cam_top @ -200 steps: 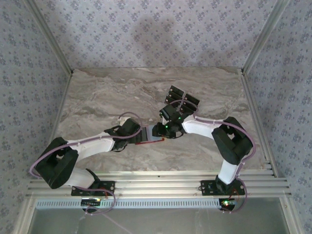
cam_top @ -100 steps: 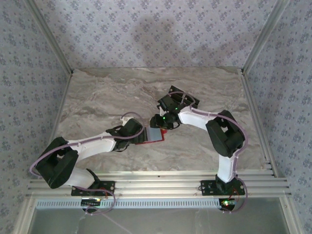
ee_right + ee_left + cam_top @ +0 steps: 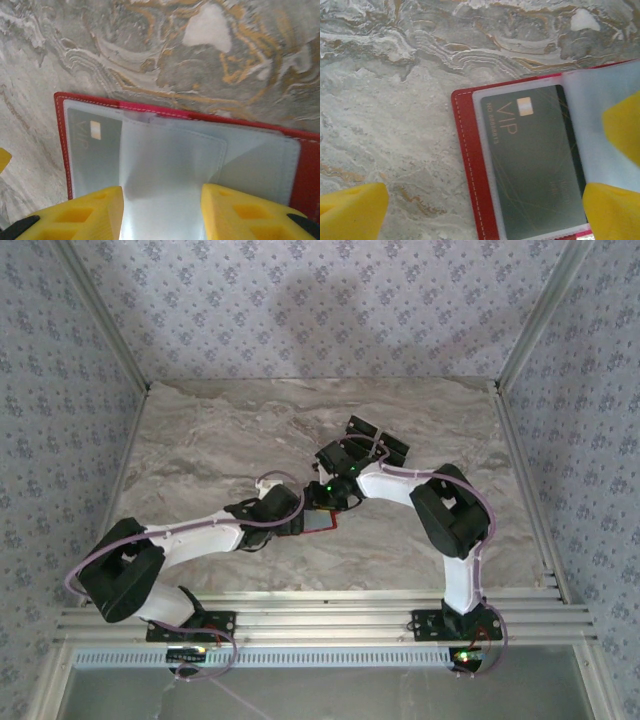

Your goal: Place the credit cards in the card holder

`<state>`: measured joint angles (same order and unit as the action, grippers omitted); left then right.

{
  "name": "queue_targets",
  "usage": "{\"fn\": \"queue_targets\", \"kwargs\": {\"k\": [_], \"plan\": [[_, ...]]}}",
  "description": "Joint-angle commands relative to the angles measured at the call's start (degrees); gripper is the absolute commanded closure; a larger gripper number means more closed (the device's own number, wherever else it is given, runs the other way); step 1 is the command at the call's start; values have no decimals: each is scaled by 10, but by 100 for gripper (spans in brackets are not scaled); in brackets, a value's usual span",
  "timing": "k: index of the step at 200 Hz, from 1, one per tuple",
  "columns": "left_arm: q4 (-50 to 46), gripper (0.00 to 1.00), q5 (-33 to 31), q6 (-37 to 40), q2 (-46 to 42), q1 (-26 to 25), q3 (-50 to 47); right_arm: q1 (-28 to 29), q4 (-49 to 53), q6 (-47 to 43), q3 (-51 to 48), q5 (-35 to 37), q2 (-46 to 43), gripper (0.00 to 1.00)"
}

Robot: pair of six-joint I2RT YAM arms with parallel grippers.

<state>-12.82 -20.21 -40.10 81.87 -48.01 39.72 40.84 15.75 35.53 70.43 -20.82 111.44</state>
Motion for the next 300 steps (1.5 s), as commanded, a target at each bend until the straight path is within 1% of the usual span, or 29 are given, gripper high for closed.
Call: {"fn": "queue_targets", "kwargs": {"k": [1,16,61,110,142,168,212,217,236,300], "plan": [[17,0,-8,3,6,-10,20,4,1,1,-5,-9,17,53],[24,0,-6,5,9,-14,22,4,-2,14,-8,-10,18,53],[45,0,-1,13,28,-22,34,4,-7,19,-11,-13,19,53],[54,0,-5,14,67,-28,52,3,-11,23,-12,-16,20,53],[3,1,-39,-8,106,-29,74,2,-13,24,-13,-18,19,53],[-7,1,-45,-26,124,-30,73,-1,-14,26,-12,-21,13,53],[-2,1,-44,-42,131,-31,62,-13,-17,31,-16,-16,-25,51],[-2,1,-44,-43,131,-31,60,-14,-18,33,-36,-16,-29,51],[1,1,-44,-43,131,-31,59,-18,-20,36,-46,-15,-41,51],[6,1,-41,-44,127,-31,53,-16,-48,58,-75,-24,-41,50]]}}
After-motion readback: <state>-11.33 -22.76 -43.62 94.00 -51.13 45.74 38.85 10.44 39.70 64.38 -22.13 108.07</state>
